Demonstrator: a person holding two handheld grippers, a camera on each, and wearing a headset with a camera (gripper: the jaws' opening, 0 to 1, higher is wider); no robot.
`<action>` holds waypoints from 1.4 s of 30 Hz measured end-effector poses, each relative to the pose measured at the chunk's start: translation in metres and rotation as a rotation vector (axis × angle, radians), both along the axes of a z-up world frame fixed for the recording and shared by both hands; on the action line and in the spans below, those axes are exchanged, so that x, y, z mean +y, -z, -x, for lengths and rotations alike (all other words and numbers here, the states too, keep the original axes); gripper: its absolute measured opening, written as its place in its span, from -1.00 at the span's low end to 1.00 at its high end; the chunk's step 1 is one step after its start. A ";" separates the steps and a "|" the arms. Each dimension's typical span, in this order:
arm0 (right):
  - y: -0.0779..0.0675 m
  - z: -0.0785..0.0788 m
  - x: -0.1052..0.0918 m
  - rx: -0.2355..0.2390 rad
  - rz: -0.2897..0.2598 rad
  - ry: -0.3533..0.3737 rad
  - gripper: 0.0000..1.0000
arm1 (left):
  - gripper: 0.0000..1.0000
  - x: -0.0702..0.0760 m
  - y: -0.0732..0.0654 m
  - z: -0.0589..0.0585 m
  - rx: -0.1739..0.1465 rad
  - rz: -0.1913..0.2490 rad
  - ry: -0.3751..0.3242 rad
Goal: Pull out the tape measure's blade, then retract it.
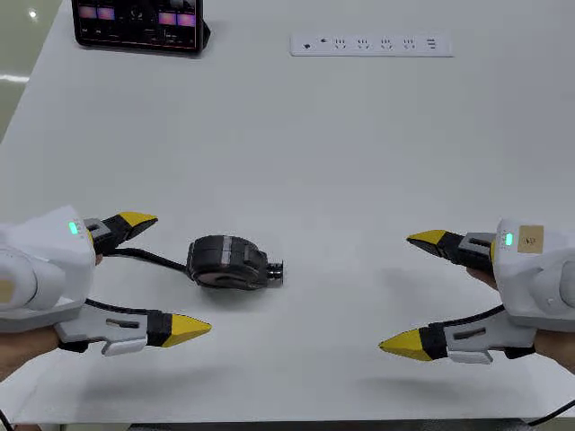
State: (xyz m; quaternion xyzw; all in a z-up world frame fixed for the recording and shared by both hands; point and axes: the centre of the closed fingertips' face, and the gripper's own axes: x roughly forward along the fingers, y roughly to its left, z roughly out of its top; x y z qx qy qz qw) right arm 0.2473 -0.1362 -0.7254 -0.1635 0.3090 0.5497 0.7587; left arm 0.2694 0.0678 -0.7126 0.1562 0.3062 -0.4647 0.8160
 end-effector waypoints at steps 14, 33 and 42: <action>0.010 -0.009 0.013 0.001 -0.021 -0.030 0.54 | 0.35 -0.008 0.010 -0.013 0.017 -0.049 0.076; 0.017 -0.020 0.026 0.016 -0.025 -0.070 0.53 | -0.07 -0.019 0.027 -0.016 0.036 -0.108 0.179; 0.017 -0.022 0.028 0.024 -0.032 -0.069 0.53 | -0.18 -0.021 0.034 -0.017 0.041 -0.136 0.209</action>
